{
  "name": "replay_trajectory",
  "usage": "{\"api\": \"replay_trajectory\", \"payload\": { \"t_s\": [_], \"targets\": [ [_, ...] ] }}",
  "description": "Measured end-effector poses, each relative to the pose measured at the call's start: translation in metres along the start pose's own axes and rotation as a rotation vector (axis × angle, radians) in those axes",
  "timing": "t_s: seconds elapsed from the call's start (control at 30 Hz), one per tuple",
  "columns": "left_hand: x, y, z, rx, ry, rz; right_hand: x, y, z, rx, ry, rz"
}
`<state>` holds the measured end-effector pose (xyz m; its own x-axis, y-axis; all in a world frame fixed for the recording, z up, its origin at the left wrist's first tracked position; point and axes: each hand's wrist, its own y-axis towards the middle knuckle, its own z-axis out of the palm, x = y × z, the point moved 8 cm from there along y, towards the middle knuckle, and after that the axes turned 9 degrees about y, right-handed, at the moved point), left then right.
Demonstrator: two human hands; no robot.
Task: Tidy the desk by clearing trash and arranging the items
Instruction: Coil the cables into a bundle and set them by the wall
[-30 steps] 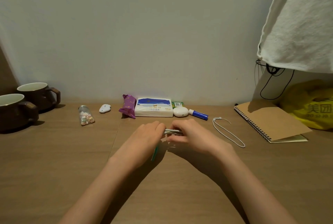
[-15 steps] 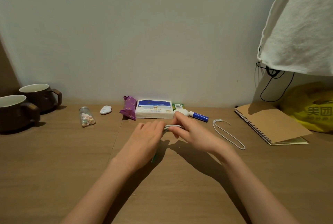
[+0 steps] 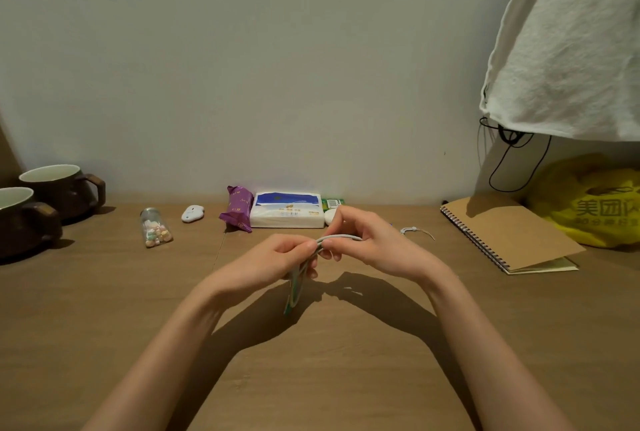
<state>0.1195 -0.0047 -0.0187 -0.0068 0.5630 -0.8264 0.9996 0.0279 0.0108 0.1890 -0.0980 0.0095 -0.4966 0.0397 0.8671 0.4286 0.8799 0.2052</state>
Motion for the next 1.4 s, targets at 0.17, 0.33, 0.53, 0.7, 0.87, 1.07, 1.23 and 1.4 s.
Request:
{"api": "replay_trajectory", "payload": {
  "t_s": [0.17,0.33,0.53,0.7,0.87,1.07,1.23,1.4],
  "targets": [
    [0.007,-0.003,0.000,0.049,-0.164,-0.042,0.009,-0.002,-0.006,-0.064,0.021,-0.024],
    [0.015,-0.001,0.003,0.031,-0.385,-0.078,0.010,-0.001,-0.015,-0.232,0.015,-0.094],
    [0.018,0.000,0.007,-0.017,-0.617,-0.110,0.012,0.000,-0.022,-0.331,0.081,-0.148],
    [0.015,-0.002,0.010,-0.011,-0.516,-0.089,0.009,-0.003,-0.026,-0.394,0.097,-0.155],
    [0.021,0.003,-0.002,-0.207,-0.756,-0.120,0.024,-0.008,-0.026,-0.545,-0.094,-0.209],
    [0.030,-0.004,-0.031,-0.439,-1.270,-0.082,0.031,0.001,0.024,-0.240,-0.111,-0.225],
    [0.031,-0.005,-0.031,-0.471,-1.292,-0.083,0.029,0.004,0.045,-0.277,-0.286,-0.231],
    [0.033,-0.002,-0.028,-0.480,-1.389,-0.088,0.029,-0.001,0.042,-0.379,-0.241,-0.188]
  ]
}}
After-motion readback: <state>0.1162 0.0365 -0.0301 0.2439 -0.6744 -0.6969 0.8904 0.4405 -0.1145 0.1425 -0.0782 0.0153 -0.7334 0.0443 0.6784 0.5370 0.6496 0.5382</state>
